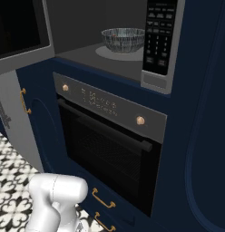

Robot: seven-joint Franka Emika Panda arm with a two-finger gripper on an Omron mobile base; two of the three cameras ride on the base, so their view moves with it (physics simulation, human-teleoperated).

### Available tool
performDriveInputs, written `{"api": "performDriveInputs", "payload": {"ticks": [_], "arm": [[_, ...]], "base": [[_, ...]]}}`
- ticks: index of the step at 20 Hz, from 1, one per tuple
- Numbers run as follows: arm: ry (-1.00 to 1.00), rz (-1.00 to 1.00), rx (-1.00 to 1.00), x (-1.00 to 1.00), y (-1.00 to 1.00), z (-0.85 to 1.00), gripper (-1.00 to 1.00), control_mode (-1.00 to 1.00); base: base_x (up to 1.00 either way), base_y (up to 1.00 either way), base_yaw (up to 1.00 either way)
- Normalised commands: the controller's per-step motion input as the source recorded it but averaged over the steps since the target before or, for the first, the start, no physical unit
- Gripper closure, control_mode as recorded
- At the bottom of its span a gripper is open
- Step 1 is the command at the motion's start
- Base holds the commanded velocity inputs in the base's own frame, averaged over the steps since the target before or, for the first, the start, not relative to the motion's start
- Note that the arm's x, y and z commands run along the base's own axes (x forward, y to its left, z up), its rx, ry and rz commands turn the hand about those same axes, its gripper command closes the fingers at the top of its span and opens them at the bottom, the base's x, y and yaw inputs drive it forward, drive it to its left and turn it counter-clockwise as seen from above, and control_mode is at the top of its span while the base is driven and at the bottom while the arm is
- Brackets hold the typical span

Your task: Pick the bell pepper from the sink and place it in the bowl. Then pick the bowl and place it in the microwave. Then close the microwave door and press the start button.

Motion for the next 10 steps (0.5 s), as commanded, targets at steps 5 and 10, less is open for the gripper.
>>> {"api": "performDriveInputs", "payload": {"ticks": [5, 10], "arm": [[0.13, 0.00, -0.14, 0.00, 0.90, -0.19, -1.00, -1.00], [0.00, -0.02, -0.15, 0.00, 0.79, -0.28, -1.00, -1.00]], "base": [[0.00, 0.00, 0.00], [0.00, 0.00, 0.00]]}}
